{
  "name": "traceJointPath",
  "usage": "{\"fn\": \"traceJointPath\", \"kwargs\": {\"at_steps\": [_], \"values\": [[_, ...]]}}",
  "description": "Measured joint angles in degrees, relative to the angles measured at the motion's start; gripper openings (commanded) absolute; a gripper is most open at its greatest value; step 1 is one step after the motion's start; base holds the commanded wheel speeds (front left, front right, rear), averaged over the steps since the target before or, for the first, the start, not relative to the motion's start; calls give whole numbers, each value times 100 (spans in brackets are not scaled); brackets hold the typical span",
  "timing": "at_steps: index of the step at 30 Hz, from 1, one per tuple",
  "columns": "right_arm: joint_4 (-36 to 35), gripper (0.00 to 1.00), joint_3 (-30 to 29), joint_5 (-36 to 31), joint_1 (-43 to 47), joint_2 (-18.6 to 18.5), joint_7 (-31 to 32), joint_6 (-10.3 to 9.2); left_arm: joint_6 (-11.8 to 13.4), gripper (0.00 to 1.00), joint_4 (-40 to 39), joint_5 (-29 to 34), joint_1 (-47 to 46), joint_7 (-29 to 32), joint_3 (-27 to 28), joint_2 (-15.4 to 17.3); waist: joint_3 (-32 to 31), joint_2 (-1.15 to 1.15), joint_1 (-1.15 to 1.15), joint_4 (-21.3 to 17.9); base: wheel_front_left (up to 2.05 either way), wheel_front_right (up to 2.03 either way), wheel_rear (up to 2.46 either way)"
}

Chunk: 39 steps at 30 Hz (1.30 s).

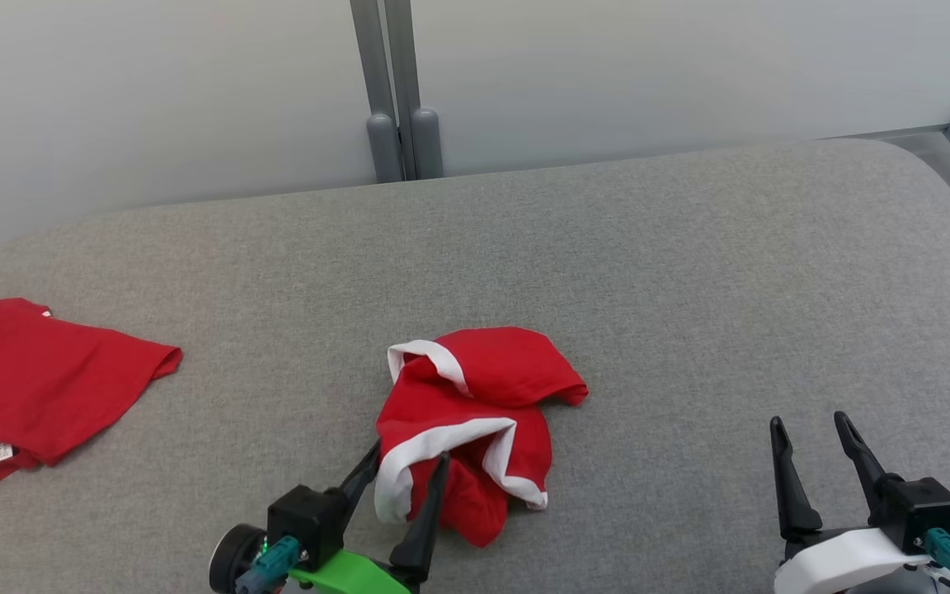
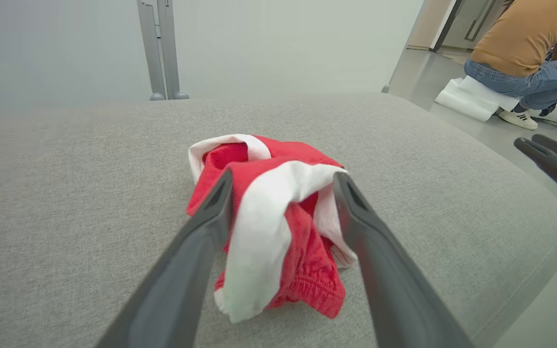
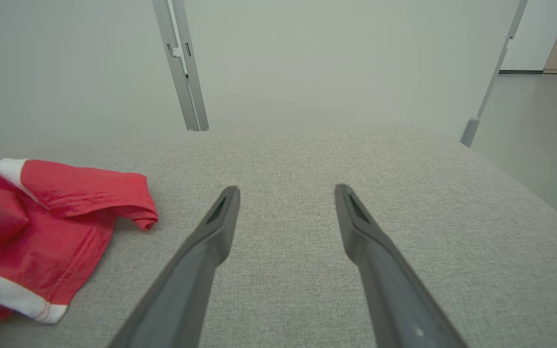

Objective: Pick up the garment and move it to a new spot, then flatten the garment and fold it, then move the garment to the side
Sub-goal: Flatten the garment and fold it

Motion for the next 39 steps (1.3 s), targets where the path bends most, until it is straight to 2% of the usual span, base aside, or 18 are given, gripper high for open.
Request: {"fn": "traceJointPath", "kwargs": {"at_steps": [10, 17, 25, 26, 27, 28, 31, 34, 39], "values": [[9, 100, -22, 1, 4, 1, 1, 0, 42, 100, 380, -3, 30, 77, -10, 135, 43, 0, 0, -90, 0, 0, 0], [26, 100, -37, 5, 2, 2, 1, 0, 69, 100, 858, -234, 291, 207, 36, 151, 63, 0, 0, -145, 0, 0, 0], [45, 100, -31, 20, 2, 3, 1, 0, -69, 100, 1579, -481, 305, 94, 129, 54, 79, 0, 0, -130, 0, 0, 0], [48, 100, -24, 21, 1, 3, 1, 0, -88, 50, 1658, -517, 296, 91, 132, 38, 80, 0, 0, -132, 0, 0, 0], [49, 100, -22, 20, -3, 4, 0, 0, -112, 27, 1714, -517, 283, 86, 133, 25, 80, 0, 0, -134, 0, 0, 0], [49, 100, -22, 20, -8, 4, 1, 0, -135, 0, 1778, -521, 267, 65, 133, 12, 79, 0, 0, -136, 0, 0, 0], [49, 100, -32, 20, -10, -1, 1, 0, -156, 0, 1839, -566, 202, -35, 198, -4, 77, 0, 0, -139, 0, 0, 0], [49, 100, -52, 20, -10, -2, 1, 0, -59, 0, 1745, -485, 14, -110, 268, 76, 78, 0, 0, -135, 0, 0, 0], [46, 100, -67, 19, -10, -2, 1, 0, 26, 0, 1124, 91, -794, 188, 82, 365, 70, 0, 0, -105, 0, 0, 0]]}}
